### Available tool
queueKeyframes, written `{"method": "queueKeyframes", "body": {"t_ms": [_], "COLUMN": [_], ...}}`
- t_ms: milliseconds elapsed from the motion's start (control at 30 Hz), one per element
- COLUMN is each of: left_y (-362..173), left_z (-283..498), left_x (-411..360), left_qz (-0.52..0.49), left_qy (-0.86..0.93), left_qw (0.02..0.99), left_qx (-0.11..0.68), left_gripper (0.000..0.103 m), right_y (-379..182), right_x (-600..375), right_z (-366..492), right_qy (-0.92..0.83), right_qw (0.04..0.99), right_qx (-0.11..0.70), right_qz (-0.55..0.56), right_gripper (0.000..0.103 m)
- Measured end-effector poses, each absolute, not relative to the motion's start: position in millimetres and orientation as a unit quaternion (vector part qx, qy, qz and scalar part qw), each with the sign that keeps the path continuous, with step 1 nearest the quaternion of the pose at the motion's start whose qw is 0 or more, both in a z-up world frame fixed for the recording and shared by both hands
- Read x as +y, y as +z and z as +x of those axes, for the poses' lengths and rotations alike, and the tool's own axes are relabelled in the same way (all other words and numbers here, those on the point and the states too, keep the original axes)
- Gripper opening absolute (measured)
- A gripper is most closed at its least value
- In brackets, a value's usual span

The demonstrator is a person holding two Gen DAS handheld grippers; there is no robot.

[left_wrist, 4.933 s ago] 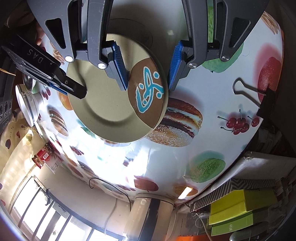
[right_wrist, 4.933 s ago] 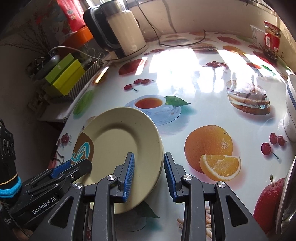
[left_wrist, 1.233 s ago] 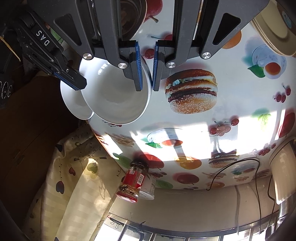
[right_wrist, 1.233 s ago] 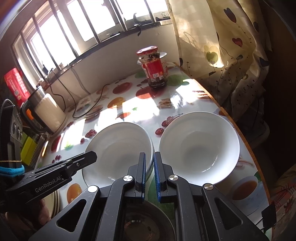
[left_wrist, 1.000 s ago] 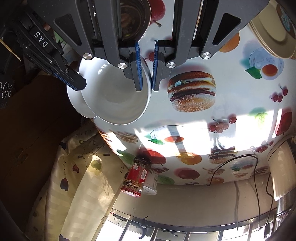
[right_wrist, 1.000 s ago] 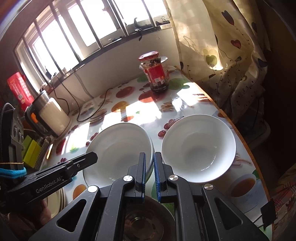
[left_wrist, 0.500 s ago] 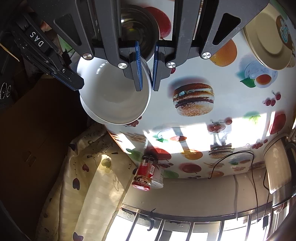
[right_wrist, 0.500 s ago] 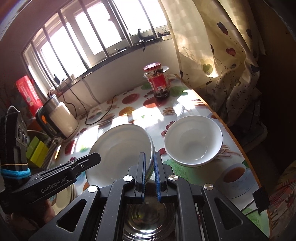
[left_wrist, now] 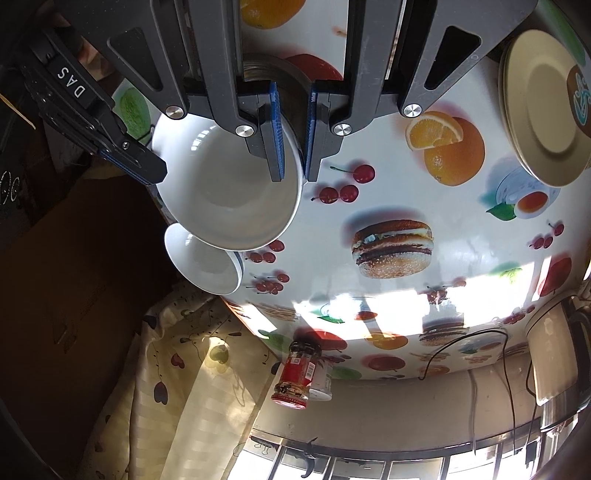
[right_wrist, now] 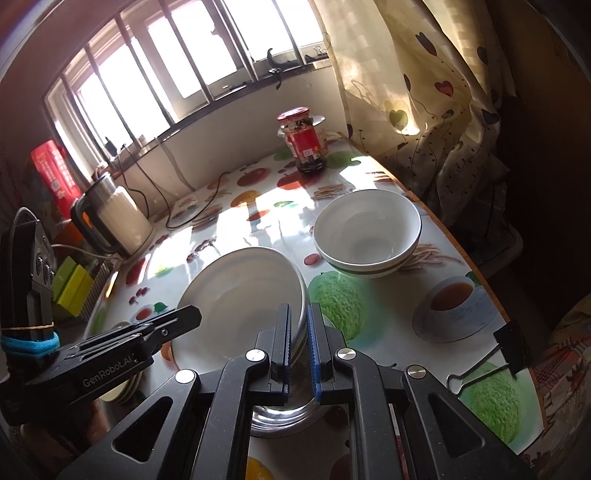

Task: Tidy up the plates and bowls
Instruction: 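Lift and carry the held white bowls with both tools toward the metal bowl, then lower the white bowls into the metal bowl and open both tools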

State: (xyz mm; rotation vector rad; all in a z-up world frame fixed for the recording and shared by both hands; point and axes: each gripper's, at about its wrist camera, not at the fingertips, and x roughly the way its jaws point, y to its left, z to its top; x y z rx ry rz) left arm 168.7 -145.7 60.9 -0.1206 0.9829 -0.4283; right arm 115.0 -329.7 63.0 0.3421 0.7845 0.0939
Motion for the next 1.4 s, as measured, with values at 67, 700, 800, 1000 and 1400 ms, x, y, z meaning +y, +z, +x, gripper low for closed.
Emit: {"method": "queueKeyframes", "body": {"t_ms": [67,700,800,1000,1400], "left_y": [56.7,39.2,39.3,40.2,44.8], "left_z": [166.7,159.7,159.6,158.3,155.6], "left_x": [-146.3,-151.7,-151.6,-153.1,-158.3], "left_qz": [-0.055,-0.047,-0.047,-0.045,-0.033], "left_qy": [-0.201,-0.197,-0.198,-0.199,-0.204], "left_qw": [0.856,0.846,0.846,0.847,0.851], "left_qx": [0.474,0.493,0.493,0.491,0.483], "left_gripper": [0.011,0.011,0.011,0.011,0.025], "right_y": [59.0,39.6,39.6,39.4,40.3], "right_x": [-329.2,-333.8,-333.8,-333.9,-334.3], "right_z": [113.2,107.3,107.2,107.4,107.9], "right_qy": [0.044,0.040,0.040,0.041,0.043], "right_qw": [0.906,0.896,0.895,0.895,0.897], "right_qx": [0.385,0.406,0.407,0.407,0.402], "right_qz": [0.169,0.176,0.177,0.178,0.178], "right_gripper": [0.010,0.010,0.010,0.012,0.020]}}
